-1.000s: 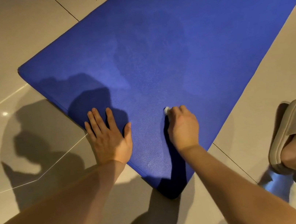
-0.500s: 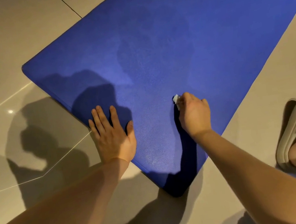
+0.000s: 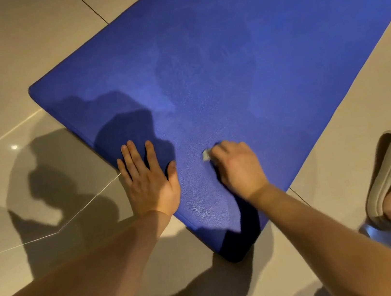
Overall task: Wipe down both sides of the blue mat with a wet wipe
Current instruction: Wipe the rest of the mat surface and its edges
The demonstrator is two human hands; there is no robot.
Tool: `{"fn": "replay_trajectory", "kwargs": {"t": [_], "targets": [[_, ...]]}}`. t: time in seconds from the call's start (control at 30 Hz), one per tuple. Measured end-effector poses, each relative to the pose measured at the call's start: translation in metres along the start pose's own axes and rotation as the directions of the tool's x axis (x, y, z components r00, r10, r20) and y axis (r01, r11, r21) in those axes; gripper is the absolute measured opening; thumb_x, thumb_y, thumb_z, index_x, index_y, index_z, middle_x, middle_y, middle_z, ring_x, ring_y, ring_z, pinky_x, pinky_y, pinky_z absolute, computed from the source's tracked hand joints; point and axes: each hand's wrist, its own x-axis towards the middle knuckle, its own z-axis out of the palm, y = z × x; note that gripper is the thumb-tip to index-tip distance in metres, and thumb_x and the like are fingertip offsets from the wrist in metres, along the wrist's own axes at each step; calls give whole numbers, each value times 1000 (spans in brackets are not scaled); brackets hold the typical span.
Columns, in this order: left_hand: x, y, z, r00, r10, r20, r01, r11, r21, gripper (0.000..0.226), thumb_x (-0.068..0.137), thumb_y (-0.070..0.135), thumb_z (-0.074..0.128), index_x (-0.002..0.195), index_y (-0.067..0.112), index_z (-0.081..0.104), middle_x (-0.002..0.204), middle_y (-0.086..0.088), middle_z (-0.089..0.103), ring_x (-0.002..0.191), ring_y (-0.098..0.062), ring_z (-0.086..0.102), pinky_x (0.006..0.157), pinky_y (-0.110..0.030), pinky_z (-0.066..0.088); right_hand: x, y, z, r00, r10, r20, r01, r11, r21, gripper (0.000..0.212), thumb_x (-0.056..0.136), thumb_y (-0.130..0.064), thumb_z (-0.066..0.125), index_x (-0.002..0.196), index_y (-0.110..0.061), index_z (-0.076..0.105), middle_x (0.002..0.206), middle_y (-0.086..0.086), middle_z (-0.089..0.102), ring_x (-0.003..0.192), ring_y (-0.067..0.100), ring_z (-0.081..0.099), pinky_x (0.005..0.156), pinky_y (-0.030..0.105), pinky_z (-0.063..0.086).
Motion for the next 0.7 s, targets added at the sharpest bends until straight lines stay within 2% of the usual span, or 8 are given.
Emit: {"fn": "replay_trajectory", "kwargs": {"t": [0.1,0.17,0.23,0.33,0.43,0.5,0.6,0.7], "targets": [[-1,1,0,1000,3,-2,-3,1000,6,75,100,57,27,158,10,25,164,-25,14,154,-39,7,124,-55,10,24,23,-2,917,384,-107,-382,923,37,18,83,0,63,90,-16,64,76,8,59,59,38,53,55,32,31],[-1,0,-1,1000,4,-3,-4,1000,17,74,101,57,27,158,9,24,164,-26,15,154,-39,7,124,-56,11,28,8,4,857,502,-119,-494,865,90,9,90,-3,58,90,-12,60,78,11,56,62,39,52,55,33,29],[-1,0,-1,1000,6,-8,-6,1000,20,74,101,56,29,158,9,25,164,-26,15,154,-40,7,124,-56,11,20,-20,11,855,508,-102,-492,858,150,7,97,-10,51,98,-8,58,87,12,57,72,36,52,58,35,32],[-1,0,-1,1000,8,-9,-8,1000,16,73,102,55,31,158,8,26,164,-26,15,154,-40,7,123,-56,11,-4,-60,14,926,374,-53,-355,908,221,14,99,-18,53,108,-8,59,94,9,56,80,29,52,65,38,43],[-1,0,-1,1000,9,-9,-9,1000,10,73,102,56,31,157,8,27,164,-26,15,154,-39,7,123,-56,11,-17,-64,12,986,167,11,-165,963,211,15,98,-15,52,106,-9,63,92,8,61,78,32,58,65,41,50],[-1,0,-2,1000,7,-12,-7,1000,0,73,102,56,31,157,8,27,164,-26,16,154,-39,8,123,-56,11,-5,-42,7,994,103,26,-105,978,181,19,101,-23,49,99,-11,64,89,9,60,76,37,58,62,42,49],[-1,0,-2,1000,9,-14,-9,1000,7,73,102,56,30,157,9,27,164,-25,16,154,-39,8,123,-56,11,26,-1,-3,961,274,-48,-264,953,152,14,98,-22,57,94,-12,64,93,10,56,73,37,57,60,37,44],[-1,0,-1,1000,8,-15,-8,1000,5,73,102,56,30,157,9,27,164,-25,16,154,-39,8,124,-56,11,48,8,-2,864,496,-89,-467,854,229,11,98,-16,55,89,-13,58,95,5,54,75,35,57,62,39,44]]}}
